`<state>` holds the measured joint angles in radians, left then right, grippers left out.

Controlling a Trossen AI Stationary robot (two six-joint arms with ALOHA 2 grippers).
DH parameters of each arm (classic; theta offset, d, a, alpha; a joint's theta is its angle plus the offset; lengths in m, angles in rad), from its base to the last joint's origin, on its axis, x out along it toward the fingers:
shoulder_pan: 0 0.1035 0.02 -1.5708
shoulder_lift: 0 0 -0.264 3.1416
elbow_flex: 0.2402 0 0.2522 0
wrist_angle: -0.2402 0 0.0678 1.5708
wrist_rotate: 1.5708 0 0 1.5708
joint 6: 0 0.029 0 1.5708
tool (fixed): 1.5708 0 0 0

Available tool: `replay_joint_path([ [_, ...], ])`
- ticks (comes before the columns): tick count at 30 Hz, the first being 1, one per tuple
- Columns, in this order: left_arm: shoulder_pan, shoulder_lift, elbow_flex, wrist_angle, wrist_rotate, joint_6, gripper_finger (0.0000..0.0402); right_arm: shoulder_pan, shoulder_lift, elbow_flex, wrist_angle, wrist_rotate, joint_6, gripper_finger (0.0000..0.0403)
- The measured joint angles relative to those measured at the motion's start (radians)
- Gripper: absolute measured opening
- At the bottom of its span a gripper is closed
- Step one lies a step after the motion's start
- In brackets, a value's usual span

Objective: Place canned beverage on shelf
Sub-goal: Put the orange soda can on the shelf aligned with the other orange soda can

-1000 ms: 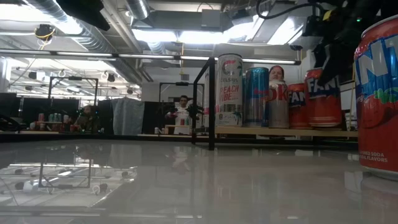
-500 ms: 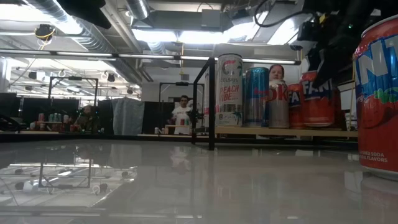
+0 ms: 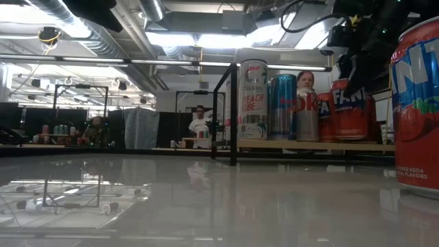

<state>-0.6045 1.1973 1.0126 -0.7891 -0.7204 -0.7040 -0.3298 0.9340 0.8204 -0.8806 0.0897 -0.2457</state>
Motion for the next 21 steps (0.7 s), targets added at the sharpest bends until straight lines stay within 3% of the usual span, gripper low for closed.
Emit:
replay_joint_path([
  [21,0.000,0.000,0.000,-0.002,0.000,0.000,0.0351,0.002,0.065,0.004,0.016,-0.001,0.003,0.0289],
])
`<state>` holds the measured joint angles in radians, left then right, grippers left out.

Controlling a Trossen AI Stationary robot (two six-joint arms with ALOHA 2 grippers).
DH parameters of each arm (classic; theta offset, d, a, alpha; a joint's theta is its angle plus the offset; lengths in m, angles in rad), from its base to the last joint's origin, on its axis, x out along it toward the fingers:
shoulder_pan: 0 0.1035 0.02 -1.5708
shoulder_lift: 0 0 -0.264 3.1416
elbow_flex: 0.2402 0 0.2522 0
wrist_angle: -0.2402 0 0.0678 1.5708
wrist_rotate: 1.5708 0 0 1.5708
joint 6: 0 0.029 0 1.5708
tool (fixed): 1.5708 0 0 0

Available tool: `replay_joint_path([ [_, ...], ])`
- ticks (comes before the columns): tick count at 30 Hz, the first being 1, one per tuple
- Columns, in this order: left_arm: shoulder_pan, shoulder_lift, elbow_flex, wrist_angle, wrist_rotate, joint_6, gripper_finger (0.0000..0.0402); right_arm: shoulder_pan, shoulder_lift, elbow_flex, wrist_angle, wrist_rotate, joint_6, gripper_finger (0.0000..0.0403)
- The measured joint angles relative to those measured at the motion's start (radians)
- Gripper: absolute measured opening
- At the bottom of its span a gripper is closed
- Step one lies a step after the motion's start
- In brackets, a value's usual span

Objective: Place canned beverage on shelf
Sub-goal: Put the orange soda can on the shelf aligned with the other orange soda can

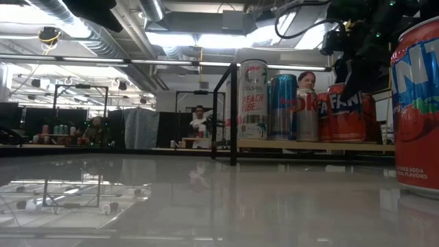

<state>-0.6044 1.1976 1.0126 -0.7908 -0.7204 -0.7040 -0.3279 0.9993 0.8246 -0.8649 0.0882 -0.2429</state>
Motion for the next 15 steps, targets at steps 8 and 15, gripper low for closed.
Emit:
replay_joint_path([
  [8,0.000,0.000,0.000,0.000,0.000,0.000,0.0351,0.000,0.000,-0.002,-0.006,0.009,0.002,0.0330],
  [15,0.000,0.000,0.000,0.000,0.000,0.000,0.0351,0.000,0.002,-0.005,-0.010,0.017,0.002,0.0341],
])
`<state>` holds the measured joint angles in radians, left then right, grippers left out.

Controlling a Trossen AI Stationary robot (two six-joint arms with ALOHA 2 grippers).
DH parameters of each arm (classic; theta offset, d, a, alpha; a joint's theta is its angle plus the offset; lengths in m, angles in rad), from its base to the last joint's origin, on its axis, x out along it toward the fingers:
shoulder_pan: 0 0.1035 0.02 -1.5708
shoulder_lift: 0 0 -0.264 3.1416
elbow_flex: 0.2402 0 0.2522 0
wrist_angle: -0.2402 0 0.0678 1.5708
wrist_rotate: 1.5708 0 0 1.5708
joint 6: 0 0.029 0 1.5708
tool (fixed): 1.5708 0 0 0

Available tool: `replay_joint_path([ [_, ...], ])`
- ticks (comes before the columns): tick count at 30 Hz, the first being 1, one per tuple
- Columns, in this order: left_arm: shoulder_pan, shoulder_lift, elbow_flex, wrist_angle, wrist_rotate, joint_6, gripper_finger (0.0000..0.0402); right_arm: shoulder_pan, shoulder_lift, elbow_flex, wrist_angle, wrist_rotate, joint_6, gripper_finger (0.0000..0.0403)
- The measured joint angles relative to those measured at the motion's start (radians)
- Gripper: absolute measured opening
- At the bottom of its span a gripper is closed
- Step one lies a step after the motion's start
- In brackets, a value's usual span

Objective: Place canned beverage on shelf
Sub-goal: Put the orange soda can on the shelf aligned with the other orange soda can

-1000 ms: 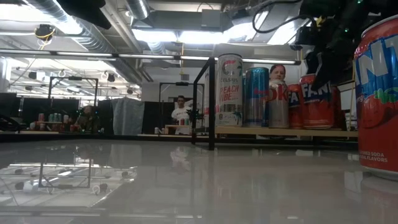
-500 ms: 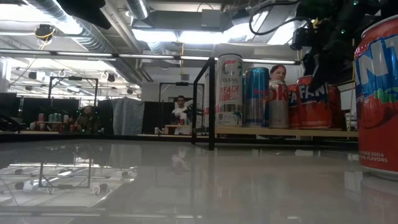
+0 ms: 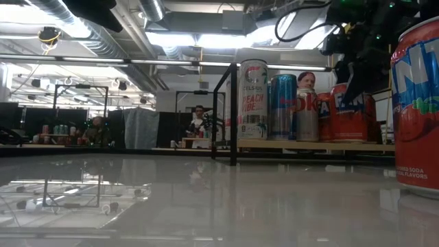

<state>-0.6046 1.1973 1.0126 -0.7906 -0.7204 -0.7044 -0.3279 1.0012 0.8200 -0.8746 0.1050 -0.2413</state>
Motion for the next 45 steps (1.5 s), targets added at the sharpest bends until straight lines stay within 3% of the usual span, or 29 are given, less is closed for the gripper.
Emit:
replay_joint_path([
  [33,0.000,0.000,0.000,0.000,0.000,0.000,0.0351,0.000,-0.006,0.001,0.004,0.041,0.000,0.0340],
  [45,0.000,0.000,0.000,0.002,0.000,0.000,0.0351,0.000,-0.091,0.002,0.007,0.033,0.000,0.0340],
])
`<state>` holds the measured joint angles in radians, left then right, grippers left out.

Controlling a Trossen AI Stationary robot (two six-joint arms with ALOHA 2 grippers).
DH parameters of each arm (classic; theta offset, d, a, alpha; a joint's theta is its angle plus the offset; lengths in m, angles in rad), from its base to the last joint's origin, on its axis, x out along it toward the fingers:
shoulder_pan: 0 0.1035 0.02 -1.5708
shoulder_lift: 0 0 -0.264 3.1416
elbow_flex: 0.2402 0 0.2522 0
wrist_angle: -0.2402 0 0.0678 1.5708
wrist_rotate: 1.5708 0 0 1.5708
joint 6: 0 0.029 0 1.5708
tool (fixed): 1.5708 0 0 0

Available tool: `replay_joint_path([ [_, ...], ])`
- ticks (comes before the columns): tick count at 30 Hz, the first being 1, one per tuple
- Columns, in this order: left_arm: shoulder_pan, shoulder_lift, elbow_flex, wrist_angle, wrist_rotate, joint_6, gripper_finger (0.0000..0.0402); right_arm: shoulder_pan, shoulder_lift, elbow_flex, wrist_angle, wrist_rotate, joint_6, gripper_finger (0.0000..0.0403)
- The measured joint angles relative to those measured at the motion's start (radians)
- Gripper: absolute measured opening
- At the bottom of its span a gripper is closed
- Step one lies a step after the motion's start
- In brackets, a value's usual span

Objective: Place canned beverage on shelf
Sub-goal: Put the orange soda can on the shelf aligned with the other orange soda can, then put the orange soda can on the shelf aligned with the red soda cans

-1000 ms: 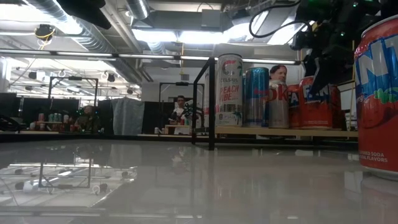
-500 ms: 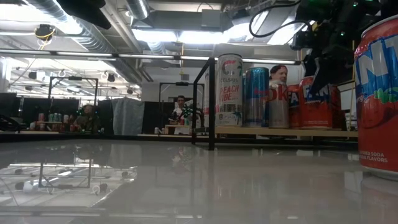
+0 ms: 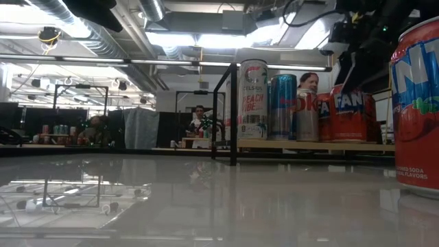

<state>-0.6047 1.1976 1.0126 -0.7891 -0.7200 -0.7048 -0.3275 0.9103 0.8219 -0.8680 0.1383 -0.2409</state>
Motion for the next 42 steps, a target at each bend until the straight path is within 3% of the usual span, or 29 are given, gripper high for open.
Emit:
replay_joint_path([
  [16,0.000,0.000,0.000,0.000,0.000,0.000,0.0351,0.000,-0.172,0.000,0.005,-0.011,0.047,0.0340],
  [26,0.000,0.000,0.000,0.000,0.000,0.000,0.0351,0.012,-0.219,0.000,0.020,-0.246,0.200,0.0340],
  [36,0.000,0.000,0.000,0.041,-0.041,0.008,0.0351,0.215,-0.197,0.000,0.233,-0.287,0.301,0.0340],
  [42,0.000,0.000,0.000,0.043,-0.140,0.037,0.0351,0.385,-0.164,0.001,0.343,-0.208,0.376,0.0340],
])
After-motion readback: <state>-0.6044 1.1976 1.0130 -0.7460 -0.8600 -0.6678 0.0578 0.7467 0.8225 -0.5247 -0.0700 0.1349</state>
